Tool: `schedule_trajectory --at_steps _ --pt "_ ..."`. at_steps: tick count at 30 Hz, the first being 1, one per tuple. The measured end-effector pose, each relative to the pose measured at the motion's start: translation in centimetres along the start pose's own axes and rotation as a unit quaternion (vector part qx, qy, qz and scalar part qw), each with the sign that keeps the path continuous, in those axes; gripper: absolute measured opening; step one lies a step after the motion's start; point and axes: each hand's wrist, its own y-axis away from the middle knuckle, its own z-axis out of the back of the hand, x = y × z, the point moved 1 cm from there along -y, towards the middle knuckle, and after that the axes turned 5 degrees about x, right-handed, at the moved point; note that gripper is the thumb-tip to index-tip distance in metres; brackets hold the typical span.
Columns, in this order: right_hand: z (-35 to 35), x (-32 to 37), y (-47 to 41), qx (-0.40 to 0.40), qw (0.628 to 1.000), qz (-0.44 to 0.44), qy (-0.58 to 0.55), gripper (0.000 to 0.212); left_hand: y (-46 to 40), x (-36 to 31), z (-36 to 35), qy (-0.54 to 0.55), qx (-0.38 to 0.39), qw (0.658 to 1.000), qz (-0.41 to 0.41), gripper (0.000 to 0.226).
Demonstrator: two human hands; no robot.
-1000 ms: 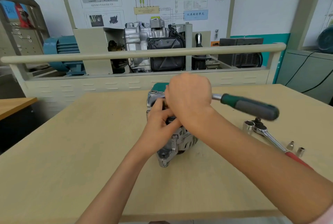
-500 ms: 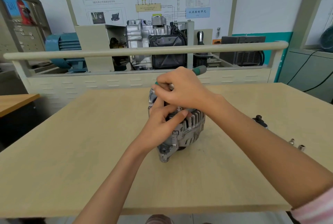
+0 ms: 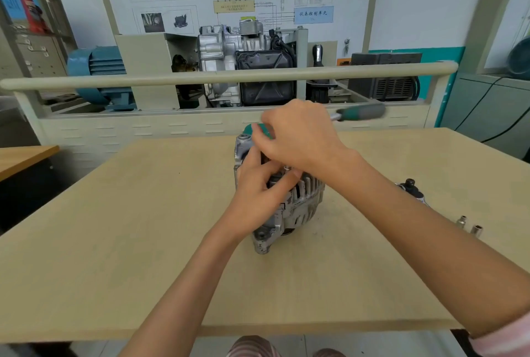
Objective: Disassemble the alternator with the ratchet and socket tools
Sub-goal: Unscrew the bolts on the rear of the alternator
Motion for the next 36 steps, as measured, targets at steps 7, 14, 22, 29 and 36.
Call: schedule_trajectory --at_steps 7,14,22,29,36 --pt "0.2 -1.0 0.0 0.042 0.971 0.056 -0.228 0.044 0.0 0.8 1.0 0.017 0.05 0.999 0.008 0.019" --pt "0.3 0.3 0.2 0.065 0.979 -0.143 0.129 0.041 0.0 -0.2 -1.0 -0.04 -0.058 0.997 -0.014 0.022" --pt "0.5 -0.8 -0.3 0.051 0.995 0.05 0.075 0.033 0.1 0.2 -1.0 -0.058 -0.026 0.998 0.009 0.011" --pt "0.7 -0.9 -0.6 0.107 0.988 0.094 -0.062 0.041 0.2 0.3 0.3 0.015 0.05 0.998 -0.016 0.019" --pt "0.1 1.0 -0.3 0.064 0.979 -0.121 0.152 0.038 -0.2 0.5 -0.1 0.016 0.006 1.0 0.002 0.031"
